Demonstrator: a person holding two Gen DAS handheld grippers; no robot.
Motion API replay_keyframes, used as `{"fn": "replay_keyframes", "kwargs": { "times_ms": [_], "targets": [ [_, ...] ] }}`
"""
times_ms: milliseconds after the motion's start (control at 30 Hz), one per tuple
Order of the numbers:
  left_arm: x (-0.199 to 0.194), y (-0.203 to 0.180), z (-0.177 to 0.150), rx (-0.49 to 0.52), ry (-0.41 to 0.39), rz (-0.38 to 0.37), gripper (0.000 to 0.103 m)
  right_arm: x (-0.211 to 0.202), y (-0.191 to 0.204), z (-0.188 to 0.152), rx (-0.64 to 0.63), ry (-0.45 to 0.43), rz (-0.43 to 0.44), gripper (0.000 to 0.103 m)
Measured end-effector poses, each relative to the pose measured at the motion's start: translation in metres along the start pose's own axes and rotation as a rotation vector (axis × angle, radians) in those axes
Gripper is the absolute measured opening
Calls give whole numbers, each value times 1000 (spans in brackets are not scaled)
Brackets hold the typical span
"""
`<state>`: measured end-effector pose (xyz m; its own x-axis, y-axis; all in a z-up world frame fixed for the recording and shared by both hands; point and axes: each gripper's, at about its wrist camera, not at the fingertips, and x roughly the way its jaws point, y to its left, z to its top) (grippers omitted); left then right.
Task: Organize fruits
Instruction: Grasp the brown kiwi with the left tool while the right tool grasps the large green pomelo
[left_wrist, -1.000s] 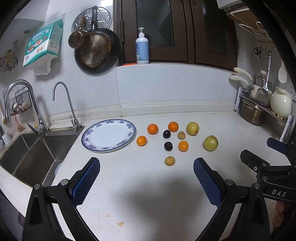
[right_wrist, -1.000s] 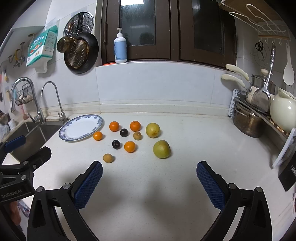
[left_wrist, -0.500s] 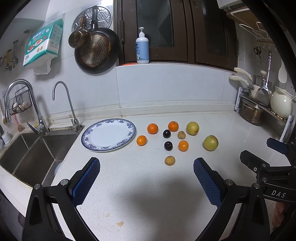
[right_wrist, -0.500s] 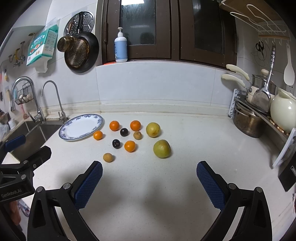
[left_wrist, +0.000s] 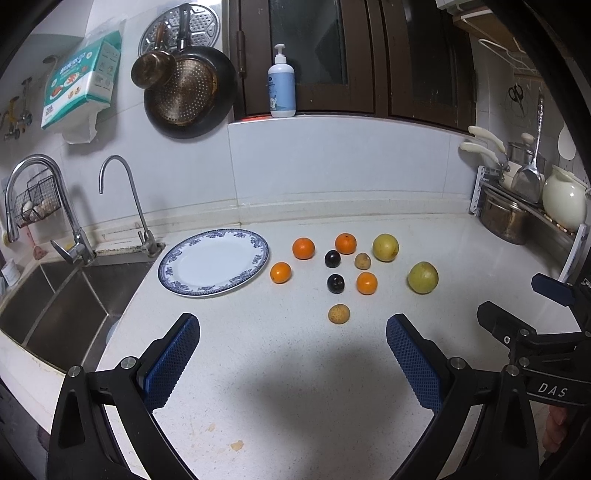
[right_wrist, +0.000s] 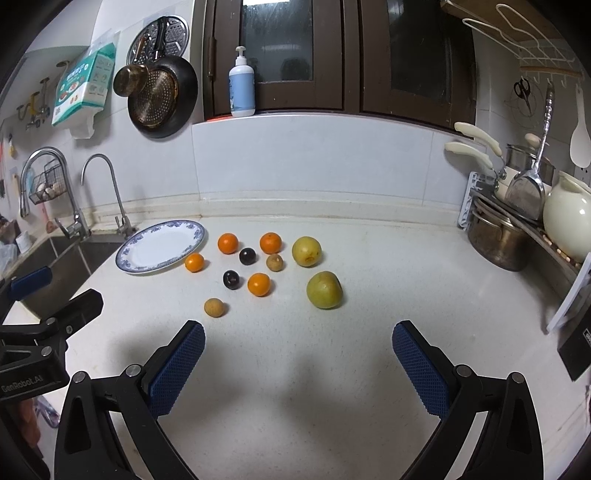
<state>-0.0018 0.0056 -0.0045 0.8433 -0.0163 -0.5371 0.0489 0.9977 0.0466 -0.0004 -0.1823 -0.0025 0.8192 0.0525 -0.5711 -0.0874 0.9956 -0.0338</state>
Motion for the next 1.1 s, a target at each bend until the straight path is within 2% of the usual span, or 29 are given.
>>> {"fn": "replay_keyframes", "kwargs": {
  "times_ms": [233, 567, 1100],
  "targets": [
    [20, -6, 6, 0, 19, -9, 102, 17, -6, 6, -12, 11, -18, 102],
    [64, -23, 9, -10, 90, -22, 87, 61, -17, 16, -10, 64, 10, 102],
    [150, -45, 0, -39, 254, -44, 63, 145, -41, 12, 17, 176, 48, 83]
  ]
}}
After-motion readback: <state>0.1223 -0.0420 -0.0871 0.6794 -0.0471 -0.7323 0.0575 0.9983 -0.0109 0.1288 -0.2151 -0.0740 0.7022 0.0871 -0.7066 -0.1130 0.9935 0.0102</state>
